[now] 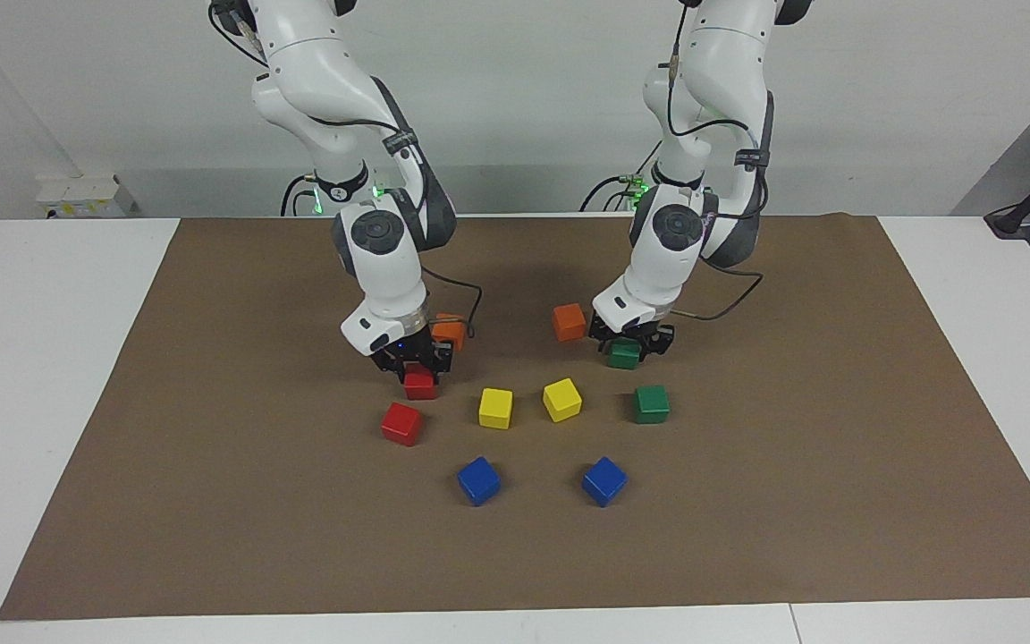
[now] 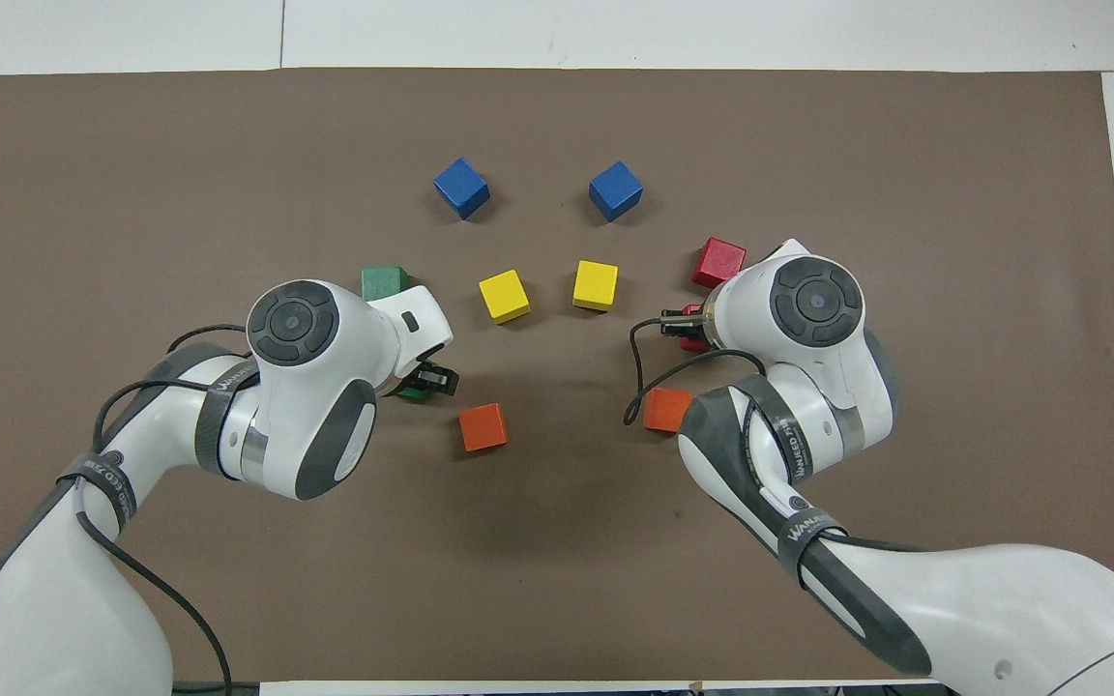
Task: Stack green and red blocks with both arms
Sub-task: 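Grasp the green block with the left gripper while the right gripper grasps red, then place green with the left gripper while the right gripper carries red outward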
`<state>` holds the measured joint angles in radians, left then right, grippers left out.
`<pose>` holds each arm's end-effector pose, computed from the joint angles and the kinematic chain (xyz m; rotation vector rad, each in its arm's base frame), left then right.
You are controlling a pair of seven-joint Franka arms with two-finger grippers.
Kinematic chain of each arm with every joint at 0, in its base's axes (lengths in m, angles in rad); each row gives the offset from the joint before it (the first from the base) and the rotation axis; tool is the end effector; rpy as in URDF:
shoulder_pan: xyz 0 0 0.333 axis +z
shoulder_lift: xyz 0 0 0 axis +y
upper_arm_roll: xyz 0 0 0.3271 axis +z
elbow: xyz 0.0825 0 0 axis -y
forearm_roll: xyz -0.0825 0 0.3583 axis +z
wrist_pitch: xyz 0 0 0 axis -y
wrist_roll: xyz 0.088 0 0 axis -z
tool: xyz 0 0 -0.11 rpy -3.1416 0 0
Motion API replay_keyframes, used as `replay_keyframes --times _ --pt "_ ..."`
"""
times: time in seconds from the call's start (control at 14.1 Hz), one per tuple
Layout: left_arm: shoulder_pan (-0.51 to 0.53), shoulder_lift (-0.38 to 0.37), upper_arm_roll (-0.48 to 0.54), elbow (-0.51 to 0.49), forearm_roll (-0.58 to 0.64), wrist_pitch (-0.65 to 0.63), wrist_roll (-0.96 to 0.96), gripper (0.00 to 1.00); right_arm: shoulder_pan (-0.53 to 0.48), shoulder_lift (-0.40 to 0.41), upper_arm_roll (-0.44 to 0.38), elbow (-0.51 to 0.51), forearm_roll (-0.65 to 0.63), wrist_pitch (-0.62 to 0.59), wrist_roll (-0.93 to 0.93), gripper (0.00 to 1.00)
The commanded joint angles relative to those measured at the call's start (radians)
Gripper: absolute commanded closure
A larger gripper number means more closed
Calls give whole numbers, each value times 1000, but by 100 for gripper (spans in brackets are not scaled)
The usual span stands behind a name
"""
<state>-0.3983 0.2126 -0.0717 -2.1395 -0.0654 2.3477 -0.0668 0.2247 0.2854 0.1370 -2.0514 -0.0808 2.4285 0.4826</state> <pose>0.4900 -0.2492 0.3315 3.0345 -0.5454 -0.0314 0.5479 0.2033 0.3347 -3.1133 0.1084 -0.1466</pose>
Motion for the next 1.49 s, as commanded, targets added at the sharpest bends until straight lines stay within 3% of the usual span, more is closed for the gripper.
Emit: replay_keyframes --times 0.0,0.14,0.42,0.85,1.13,1.42 --pt "-22 -2 20 -10 -1 -2 10 100 -7 -38 4 84 -33 -160 -5 100" --pt "-16 -2 20 -4 -1 -11 10 100 -19 -57 1 166 -33 -303 -48 100" --pt "4 -13 21 45 -2 -77 8 100 -114 -89 -51 180 -30 -322 -351 100" --pt "136 -103 21 249 -11 -402 12 100 -226 -106 -88 94 -14 -195 -475 100" --pt "286 -226 23 236 -7 -511 91 100 -263 -115 -88 37 25 -140 -484 100" --pt "472 -266 24 201 -1 -545 246 100 -271 -121 -88 -35 64 -36 -501 100"
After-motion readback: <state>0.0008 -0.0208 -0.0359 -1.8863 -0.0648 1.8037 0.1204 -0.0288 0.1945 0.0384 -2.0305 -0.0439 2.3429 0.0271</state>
